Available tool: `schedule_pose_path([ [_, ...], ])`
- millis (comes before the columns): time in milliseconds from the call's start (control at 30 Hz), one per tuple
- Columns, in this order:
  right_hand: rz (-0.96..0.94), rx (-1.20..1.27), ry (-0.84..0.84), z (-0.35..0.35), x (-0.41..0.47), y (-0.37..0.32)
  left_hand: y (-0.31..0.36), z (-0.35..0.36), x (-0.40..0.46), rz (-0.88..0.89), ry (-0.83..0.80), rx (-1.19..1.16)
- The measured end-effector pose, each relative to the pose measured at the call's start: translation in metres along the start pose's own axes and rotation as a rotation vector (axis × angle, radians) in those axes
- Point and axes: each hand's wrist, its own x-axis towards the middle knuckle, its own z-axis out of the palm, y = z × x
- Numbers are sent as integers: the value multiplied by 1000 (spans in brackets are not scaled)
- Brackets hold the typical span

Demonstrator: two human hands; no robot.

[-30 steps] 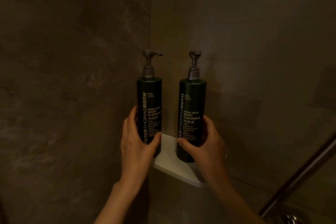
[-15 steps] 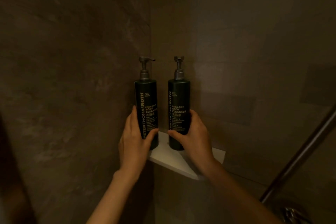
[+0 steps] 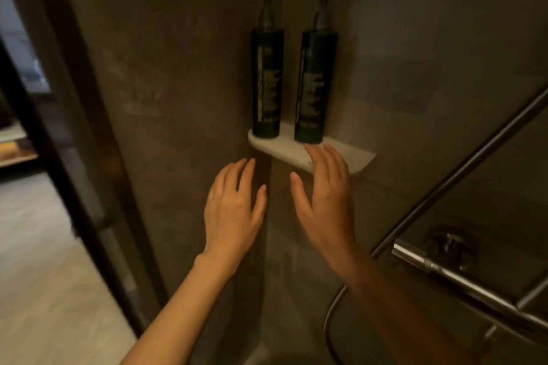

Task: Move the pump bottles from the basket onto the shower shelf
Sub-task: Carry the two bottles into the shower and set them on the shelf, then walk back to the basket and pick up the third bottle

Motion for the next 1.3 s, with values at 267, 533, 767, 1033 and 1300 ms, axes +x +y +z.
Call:
schedule_pose_path([
  [267, 35, 25, -356, 33, -136, -10, -51, -24, -164, -190, -239, 261],
  [533, 20, -10, -736, 78, -243, -74, -133, -102, -282, -481, -402, 466],
  [767, -106, 74, -1019, 125, -327, -191, -204, -205, -364, -658, -442, 527],
  [1033, -189, 163, -1096, 166, -363, -304, -274, -291, -415, -816, -455, 598],
  [1300, -352, 218, -1204, 256, -333, -376, -356, -311, -398, -941, -406, 653],
])
